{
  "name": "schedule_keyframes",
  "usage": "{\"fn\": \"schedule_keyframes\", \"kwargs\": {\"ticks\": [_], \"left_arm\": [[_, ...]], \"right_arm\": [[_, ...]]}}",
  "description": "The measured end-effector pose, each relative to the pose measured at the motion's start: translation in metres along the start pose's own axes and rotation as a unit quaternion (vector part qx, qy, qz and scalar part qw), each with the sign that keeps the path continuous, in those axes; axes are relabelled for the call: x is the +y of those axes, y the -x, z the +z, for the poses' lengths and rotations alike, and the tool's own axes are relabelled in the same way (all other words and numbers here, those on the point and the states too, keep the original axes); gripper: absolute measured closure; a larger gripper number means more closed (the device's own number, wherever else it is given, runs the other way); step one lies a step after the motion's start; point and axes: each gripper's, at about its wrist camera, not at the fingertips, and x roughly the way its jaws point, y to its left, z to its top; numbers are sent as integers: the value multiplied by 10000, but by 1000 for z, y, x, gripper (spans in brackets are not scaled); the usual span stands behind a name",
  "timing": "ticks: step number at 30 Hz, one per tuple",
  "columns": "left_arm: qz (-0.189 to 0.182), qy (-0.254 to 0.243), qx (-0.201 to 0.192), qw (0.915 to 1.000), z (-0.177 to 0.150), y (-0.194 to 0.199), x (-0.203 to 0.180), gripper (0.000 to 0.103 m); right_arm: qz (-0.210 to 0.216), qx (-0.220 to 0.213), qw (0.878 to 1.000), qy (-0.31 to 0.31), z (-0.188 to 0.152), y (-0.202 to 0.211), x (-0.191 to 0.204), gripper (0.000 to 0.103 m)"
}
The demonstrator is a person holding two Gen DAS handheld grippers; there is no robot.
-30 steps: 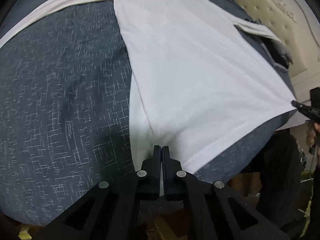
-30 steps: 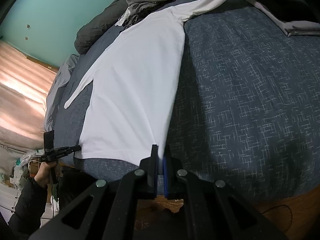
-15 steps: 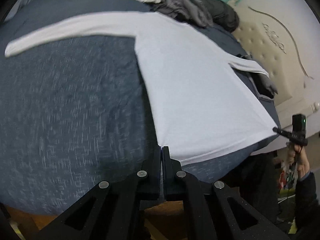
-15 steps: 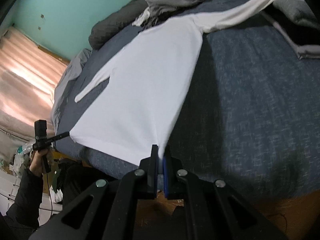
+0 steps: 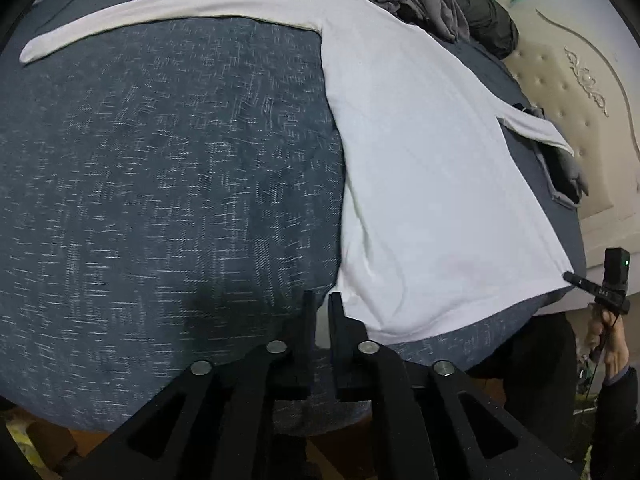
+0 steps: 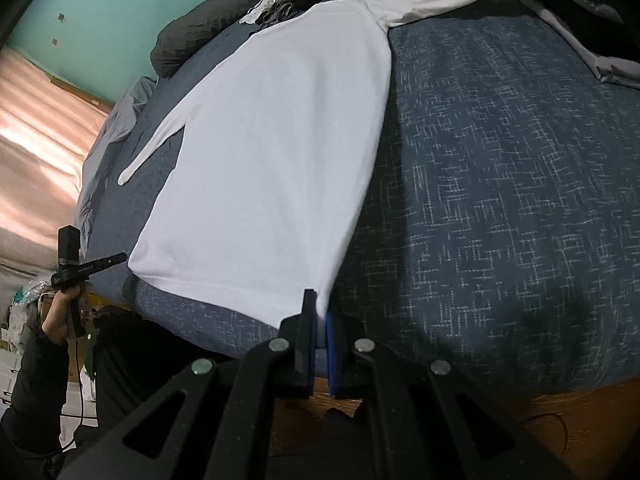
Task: Fold clothes
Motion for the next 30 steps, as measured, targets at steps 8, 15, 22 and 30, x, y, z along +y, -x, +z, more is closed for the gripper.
{"fn": "schedule_keyframes", "kwargs": {"ticks": [8,15,22,30], "left_arm": [[222,-600,224,9977,-6,-18,-15,72],[257,-598,409,9970,-4,-35,-10,73],[-60,-695,256,9972,-9,-9,-22,97],[-421,-417,410,9974,-30,13,-19,97]], "right_arm": [[92,31,10000,-6,-3,-3,2,99],[122,-4,9999,18,-2,0,5,99],[183,-120,9998,23,-2,11,9,99],[83,-347,9992,202,8,46,16,99]]}}
